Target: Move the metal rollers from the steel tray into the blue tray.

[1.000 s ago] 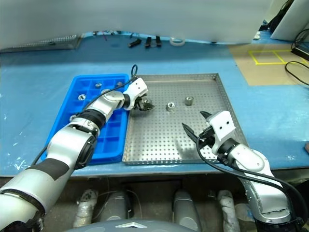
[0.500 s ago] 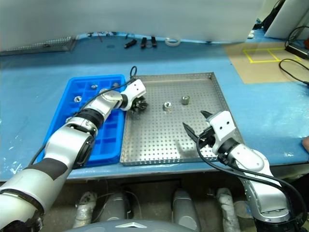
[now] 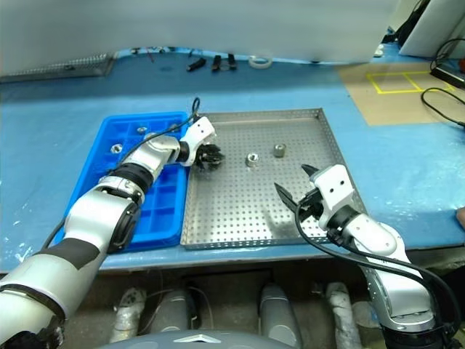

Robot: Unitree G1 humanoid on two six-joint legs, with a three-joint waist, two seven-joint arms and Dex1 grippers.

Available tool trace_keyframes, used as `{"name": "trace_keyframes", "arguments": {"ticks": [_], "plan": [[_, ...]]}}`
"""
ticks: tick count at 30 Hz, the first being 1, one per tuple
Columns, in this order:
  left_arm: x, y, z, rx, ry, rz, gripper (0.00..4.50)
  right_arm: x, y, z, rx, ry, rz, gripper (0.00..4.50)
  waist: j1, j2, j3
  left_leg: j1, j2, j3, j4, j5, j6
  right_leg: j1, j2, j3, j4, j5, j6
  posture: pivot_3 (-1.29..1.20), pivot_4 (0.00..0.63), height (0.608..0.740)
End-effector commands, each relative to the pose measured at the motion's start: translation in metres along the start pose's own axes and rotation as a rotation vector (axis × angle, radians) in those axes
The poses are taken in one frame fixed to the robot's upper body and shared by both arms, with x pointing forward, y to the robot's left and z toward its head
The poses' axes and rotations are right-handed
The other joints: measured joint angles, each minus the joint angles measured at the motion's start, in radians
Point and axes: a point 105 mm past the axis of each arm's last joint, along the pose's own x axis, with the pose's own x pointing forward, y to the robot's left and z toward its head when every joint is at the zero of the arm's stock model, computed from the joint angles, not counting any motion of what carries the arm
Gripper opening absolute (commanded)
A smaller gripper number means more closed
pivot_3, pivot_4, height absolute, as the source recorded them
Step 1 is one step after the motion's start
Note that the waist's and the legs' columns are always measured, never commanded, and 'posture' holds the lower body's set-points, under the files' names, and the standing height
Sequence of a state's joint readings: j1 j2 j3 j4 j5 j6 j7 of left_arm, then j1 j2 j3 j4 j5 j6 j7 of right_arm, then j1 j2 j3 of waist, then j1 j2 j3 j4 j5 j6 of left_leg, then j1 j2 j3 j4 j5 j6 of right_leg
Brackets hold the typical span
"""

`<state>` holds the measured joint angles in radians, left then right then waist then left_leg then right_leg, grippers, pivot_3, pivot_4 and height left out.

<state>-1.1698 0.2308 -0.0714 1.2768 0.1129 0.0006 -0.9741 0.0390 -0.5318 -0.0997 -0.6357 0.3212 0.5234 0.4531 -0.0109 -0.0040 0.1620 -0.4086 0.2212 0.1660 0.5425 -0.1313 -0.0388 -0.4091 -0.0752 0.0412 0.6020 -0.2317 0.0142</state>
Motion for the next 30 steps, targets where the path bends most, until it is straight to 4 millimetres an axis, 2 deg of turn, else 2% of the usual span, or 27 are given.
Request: {"name": "trace_keyframes", "arguments": {"ticks": [1, 5, 11, 14, 17, 20, 23, 30], "plan": [[-0.014, -0.006, 0.044, -0.037, -0.205, -0.145, 1.04, 0.003, 0.001, 0.012, -0.018, -0.048, 0.009, 4.04, 0.005, 0.000, 0.000, -0.001, 0.000, 0.000, 0.000, 0.000, 0.000, 0.000, 0.000, 0.000, 0.000, 0.000, 0.000, -0.34, 0.150, 0.740], [-0.026, -0.015, 0.060, -0.097, -0.283, -0.272, 1.04, 0.006, 0.000, 0.014, -0.018, -0.056, 0.014, 4.04, 0.017, -0.001, 0.001, -0.002, 0.000, 0.001, 0.000, 0.000, 0.001, -0.002, 0.000, -0.001, 0.000, 0.000, 0.000, -0.33, 0.150, 0.740], [-0.047, -0.012, 0.084, -0.217, -0.384, -0.324, 1.04, 0.012, 0.000, 0.019, -0.028, -0.072, 0.040, 4.04, 0.027, 0.000, 0.001, -0.002, 0.000, 0.001, 0.000, 0.000, 0.001, -0.002, -0.001, -0.001, 0.000, 0.000, 0.000, -0.29, 0.150, 0.740], [-0.064, -0.012, 0.099, -0.277, -0.450, -0.360, 1.04, 0.016, -0.001, 0.025, -0.038, -0.090, 0.058, 4.04, 0.028, 0.000, 0.003, -0.002, 0.000, 0.001, 0.000, 0.000, 0.001, -0.002, -0.001, -0.001, 0.001, 0.000, 0.000, -0.26, 0.150, 0.740], [-0.082, -0.018, 0.105, -0.316, -0.484, -0.391, 1.04, 0.021, 0.001, 0.030, -0.053, -0.102, 0.095, 4.04, 0.029, 0.001, 0.004, -0.002, 0.000, 0.001, 0.000, 0.000, 0.000, -0.002, -0.001, -0.001, 0.001, 0.000, 0.000, -0.22, 0.150, 0.740], [-0.096, -0.030, 0.097, -0.300, -0.470, -0.382, 1.04, 0.028, 0.006, 0.038, -0.065, -0.125, 0.156, 4.04, 0.031, 0.002, 0.005, -0.002, 0.000, 0.002, -0.001, 0.000, 0.000, -0.002, 0.000, -0.001, 0.001, 0.000, 0.000, -0.15, 0.150, 0.740], [-0.105, -0.035, 0.083, -0.268, -0.449, -0.293, 1.04, 0.038, 0.009, 0.045, -0.077, -0.146, 0.220, 4.04, 0.040, 0.003, 0.006, -0.002, 0.001, 0.002, -0.002, 0.002, -0.003, -0.002, 0.000, -0.002, 0.002, 0.000, -0.001, -0.08, 0.150, 0.740], [-0.134, -0.034, 0.065, -0.124, -0.487, 0.081, 1.04, 0.065, 0.021, 0.062, -0.108, -0.192, 0.408, 4.04, 0.091, 0.003, 0.006, -0.004, 0.002, -0.001, -0.001, 0.003, -0.004, -0.002, -0.001, -0.007, 0.004, 0.000, -0.001, 0.13, 0.150, 0.740]]}}
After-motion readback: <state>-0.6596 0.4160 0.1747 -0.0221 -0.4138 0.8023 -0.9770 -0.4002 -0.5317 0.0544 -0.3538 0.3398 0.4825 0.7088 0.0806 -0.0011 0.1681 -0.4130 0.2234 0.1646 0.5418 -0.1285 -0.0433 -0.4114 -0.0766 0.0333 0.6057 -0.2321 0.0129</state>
